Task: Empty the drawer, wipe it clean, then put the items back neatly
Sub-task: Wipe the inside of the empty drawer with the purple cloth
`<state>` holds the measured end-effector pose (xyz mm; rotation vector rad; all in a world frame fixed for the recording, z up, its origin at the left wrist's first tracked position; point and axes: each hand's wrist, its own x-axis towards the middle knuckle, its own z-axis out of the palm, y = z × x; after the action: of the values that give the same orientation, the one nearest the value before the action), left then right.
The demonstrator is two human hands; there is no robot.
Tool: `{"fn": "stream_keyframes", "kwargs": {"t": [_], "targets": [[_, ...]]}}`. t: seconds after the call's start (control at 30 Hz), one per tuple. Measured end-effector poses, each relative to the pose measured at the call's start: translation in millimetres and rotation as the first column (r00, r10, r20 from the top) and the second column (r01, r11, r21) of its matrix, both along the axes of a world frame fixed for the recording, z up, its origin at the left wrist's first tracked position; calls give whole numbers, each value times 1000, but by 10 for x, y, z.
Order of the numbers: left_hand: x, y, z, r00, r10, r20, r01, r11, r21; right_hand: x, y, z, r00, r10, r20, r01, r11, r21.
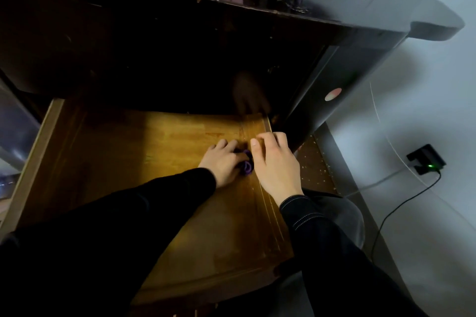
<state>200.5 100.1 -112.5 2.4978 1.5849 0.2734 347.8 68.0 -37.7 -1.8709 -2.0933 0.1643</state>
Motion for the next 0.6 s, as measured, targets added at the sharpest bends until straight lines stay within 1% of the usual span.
{"fn": "stream_keyframes", "kwargs": {"t": [0.07,0.17,0.23,0.3,0.33,0.37,0.4,0.47,0.53,0.6], "targets": [[76,-1,6,1000,10,-24,-10,1000,-10,1,3,3,1000,-2,-1,2,1000,3],[61,-244,7,996,-80,-45,79,997,-13,1,5,-4,1000,0,0,0,1000,1],[24,-536,-26,971,-233,-47,232,972,-25,-2,9,-9,1000,6,-2,-6,1000,5],[17,-865,-80,905,-423,-49,421,906,-44,6,13,-16,1000,8,1,-8,1000,6],[17,-985,-112,865,-499,-51,497,866,-51,9,13,-18,1000,9,2,-9,1000,5],[23,-1051,-148,841,-539,-49,537,842,-49,11,10,-21,1000,9,2,-9,1000,5],[35,-1059,-165,842,-538,-43,537,843,-41,13,10,-25,1000,9,-1,-9,1000,6],[45,-914,-156,896,-443,-19,443,897,-10,15,13,-37,1000,5,-4,-5,1000,11],[34,-627,-127,957,-288,25,288,958,1,23,20,-56,1000,1,-1,-1,1000,20],[-7,-265,-87,991,-125,38,125,992,-5,33,29,-65,1000,1,-4,-1,1000,22]]}}
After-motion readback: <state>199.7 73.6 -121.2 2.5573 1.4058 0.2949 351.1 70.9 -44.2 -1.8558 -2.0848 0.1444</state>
